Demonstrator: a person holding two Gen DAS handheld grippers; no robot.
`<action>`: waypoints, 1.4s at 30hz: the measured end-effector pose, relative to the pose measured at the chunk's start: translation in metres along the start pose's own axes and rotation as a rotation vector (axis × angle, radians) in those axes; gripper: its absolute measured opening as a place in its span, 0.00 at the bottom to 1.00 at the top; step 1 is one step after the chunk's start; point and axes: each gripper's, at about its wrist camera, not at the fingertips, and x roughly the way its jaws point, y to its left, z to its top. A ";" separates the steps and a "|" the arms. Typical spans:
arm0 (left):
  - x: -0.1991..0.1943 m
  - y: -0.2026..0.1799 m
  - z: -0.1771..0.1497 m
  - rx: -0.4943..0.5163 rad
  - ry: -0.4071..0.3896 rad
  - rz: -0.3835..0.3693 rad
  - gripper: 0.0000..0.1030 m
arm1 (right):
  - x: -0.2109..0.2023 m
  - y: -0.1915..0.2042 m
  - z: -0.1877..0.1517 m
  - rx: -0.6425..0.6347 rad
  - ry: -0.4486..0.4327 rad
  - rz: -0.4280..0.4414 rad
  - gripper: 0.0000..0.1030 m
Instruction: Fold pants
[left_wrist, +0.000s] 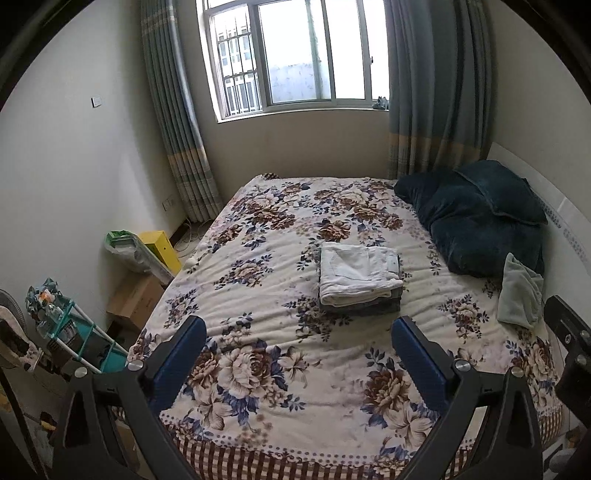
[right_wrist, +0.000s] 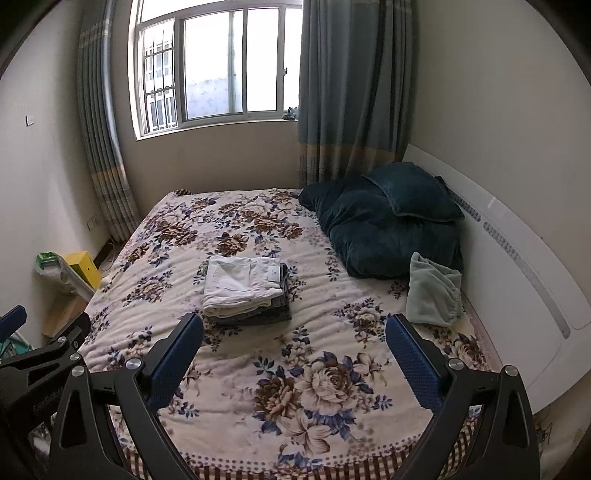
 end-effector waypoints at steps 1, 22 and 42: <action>0.000 0.001 0.001 -0.004 0.000 -0.005 1.00 | -0.002 -0.001 0.000 0.001 0.001 0.002 0.98; 0.003 0.006 0.007 -0.010 -0.020 -0.018 1.00 | 0.016 0.005 -0.011 0.002 -0.002 0.015 0.98; 0.001 0.006 0.012 -0.008 -0.033 -0.024 1.00 | 0.018 0.006 -0.010 -0.001 0.001 0.029 0.98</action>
